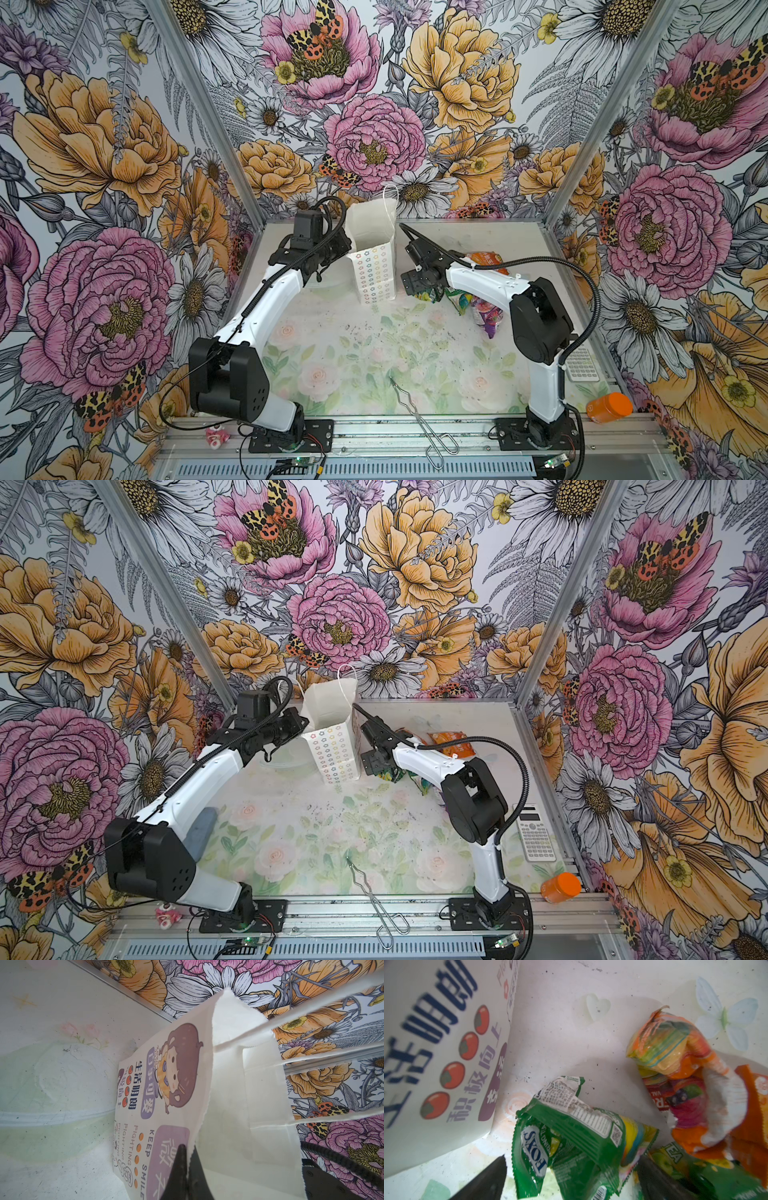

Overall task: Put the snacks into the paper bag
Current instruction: 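Lower the right gripper onto another green FOX'S packet and grasp it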

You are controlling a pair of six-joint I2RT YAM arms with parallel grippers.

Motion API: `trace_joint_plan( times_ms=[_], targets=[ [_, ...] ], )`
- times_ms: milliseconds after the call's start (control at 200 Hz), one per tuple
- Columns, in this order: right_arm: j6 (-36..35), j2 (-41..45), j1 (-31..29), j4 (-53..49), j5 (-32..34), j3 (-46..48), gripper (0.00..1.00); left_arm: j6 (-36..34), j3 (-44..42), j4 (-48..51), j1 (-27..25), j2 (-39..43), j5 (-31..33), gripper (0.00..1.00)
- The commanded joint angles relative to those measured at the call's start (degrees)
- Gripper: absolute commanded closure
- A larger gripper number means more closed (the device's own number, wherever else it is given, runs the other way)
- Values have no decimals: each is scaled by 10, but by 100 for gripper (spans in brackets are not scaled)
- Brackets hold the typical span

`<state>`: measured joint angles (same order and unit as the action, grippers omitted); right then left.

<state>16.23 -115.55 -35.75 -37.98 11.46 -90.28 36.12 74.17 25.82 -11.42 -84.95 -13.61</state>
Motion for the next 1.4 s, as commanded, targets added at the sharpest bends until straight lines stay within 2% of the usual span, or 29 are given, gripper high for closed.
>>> trace_joint_plan(
  times_ms=[0,410,755,921,1171,1391],
  targets=[
    [-20,-10,7,-2,-4,-18,0,4,-11,-10,7,7,-8,100],
    [-40,-34,22,-2,-7,-20,0,4,-9,-11,5,4,-8,100],
    [-99,-51,26,-3,-15,-27,0,5,-6,-10,6,0,-8,100],
    [-98,-55,27,-6,-47,-22,0,5,-5,-10,7,-1,-9,100],
    [-56,-48,27,-13,-129,9,4,4,-6,-10,7,-2,-8,100],
    [-40,-31,26,-12,-146,47,5,5,-8,-11,6,-2,-10,100]
  ],
)
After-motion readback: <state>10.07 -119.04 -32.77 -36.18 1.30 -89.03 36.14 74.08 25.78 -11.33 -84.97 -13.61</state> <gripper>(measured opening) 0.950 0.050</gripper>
